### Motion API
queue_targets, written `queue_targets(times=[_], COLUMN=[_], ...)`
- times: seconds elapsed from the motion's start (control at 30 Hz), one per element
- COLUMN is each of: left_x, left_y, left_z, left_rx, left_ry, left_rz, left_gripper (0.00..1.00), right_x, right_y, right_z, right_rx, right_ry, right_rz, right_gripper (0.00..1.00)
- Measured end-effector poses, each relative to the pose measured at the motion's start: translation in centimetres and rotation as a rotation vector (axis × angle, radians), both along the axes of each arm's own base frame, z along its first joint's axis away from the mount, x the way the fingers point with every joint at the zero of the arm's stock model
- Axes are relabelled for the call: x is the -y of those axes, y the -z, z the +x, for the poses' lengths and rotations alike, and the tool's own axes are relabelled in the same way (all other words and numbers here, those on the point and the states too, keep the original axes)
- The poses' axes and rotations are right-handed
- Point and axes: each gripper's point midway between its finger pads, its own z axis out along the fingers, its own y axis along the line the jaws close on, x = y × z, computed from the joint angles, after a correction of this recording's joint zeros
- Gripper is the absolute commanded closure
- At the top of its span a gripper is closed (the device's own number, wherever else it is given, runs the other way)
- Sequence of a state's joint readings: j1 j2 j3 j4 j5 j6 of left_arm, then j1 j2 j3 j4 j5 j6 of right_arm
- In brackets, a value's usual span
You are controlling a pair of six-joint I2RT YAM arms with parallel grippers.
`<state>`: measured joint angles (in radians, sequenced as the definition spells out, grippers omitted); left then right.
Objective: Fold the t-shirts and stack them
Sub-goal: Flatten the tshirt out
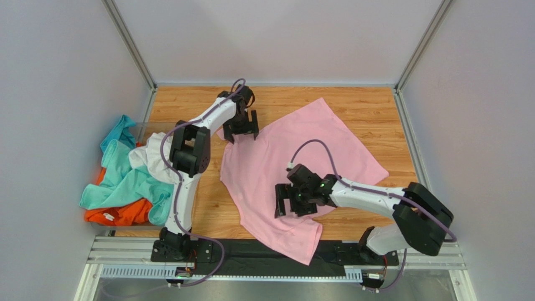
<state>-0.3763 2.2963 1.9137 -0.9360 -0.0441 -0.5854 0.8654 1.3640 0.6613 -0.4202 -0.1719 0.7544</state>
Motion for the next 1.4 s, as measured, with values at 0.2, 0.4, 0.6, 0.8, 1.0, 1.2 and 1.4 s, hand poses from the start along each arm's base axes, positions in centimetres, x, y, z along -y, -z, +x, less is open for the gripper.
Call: queue_targets(times=[0.2,0.4,0.6,0.8,1.0,1.2,1.4], left_x=[1.4,0.3,-1.0,2.2,4.0,4.4,2.6], left_y=[-0.4,-1.8,-8.7,-10.2,-4.0,-0.5,0.2], left_z=[3.0,1.2,-4.3,-13.0,-17.8,-16.3,-11.3], left_rx=[0.021,0.004,0.108,0.154,-0.025,-0.083,-0.107], left_ry=[0.035,0.036,0.047,0.161,0.22,0.201,0.1], left_rz=[-0.017,0.008,-0.005,-0.121,-0.127,-0.095,-0.092], left_gripper=[0.0,0.0,0.0,0.0,0.0,0.0,0.0], right_x=[-5.4,-4.3,3.9,14.3,18.0,16.8,15.5], right_y=[-2.6,-7.2,-9.8,-7.4,-2.6,-0.5,1.0], right_z=[-0.5,2.8,8.8,11.2,9.2,9.0,8.8], right_rx=[0.019,0.174,0.276,0.242,0.096,0.032,-0.017], right_ry=[-0.133,-0.09,0.18,0.473,0.513,0.464,0.432], right_rz=[0.016,-0.022,-0.093,-0.209,-0.297,-0.26,-0.217], right_gripper=[0.0,0.0,0.0,0.0,0.0,0.0,0.0])
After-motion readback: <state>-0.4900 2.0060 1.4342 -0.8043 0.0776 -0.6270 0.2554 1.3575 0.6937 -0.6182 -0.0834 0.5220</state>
